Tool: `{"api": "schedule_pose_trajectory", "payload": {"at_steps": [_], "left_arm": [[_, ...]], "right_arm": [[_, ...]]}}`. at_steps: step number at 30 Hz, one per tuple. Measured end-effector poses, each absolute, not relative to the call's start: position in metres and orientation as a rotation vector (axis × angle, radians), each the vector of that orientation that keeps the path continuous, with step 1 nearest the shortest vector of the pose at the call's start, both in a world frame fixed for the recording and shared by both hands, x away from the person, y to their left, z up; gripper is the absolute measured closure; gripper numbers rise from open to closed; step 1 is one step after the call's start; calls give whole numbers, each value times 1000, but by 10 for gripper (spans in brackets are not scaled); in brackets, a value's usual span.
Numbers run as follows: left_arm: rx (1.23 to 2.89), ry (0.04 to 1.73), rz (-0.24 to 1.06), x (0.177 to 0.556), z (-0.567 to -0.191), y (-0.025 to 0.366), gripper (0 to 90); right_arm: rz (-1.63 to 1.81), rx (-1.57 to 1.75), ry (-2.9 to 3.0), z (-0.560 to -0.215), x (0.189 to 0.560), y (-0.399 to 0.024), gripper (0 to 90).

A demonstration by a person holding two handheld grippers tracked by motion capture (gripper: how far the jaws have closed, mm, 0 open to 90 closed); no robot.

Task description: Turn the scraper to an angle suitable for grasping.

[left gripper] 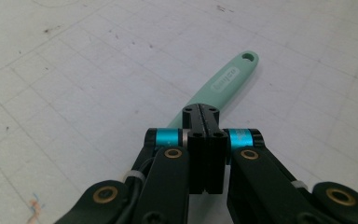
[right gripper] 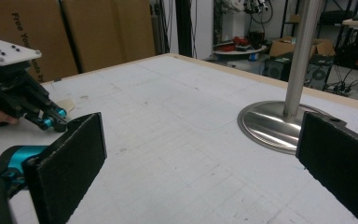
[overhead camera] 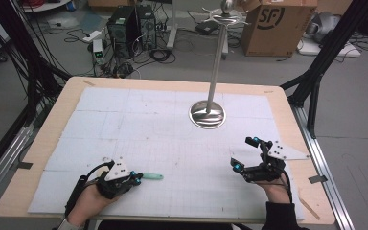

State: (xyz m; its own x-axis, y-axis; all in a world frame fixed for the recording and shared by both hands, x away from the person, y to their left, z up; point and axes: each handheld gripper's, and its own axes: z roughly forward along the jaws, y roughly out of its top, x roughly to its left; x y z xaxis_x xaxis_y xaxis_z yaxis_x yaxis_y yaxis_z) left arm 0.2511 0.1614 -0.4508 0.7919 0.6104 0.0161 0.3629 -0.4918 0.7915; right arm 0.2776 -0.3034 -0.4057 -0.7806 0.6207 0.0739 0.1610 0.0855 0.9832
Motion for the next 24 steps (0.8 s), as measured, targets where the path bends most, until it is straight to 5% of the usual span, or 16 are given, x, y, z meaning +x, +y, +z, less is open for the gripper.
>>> {"api": "schedule_pose_trajectory", "payload": {"at_steps": [24], "left_arm": [[2047,947,420,297,-451,158,898]], "right_arm": [[1743,776,2007,-406,278,-304,7]]}}
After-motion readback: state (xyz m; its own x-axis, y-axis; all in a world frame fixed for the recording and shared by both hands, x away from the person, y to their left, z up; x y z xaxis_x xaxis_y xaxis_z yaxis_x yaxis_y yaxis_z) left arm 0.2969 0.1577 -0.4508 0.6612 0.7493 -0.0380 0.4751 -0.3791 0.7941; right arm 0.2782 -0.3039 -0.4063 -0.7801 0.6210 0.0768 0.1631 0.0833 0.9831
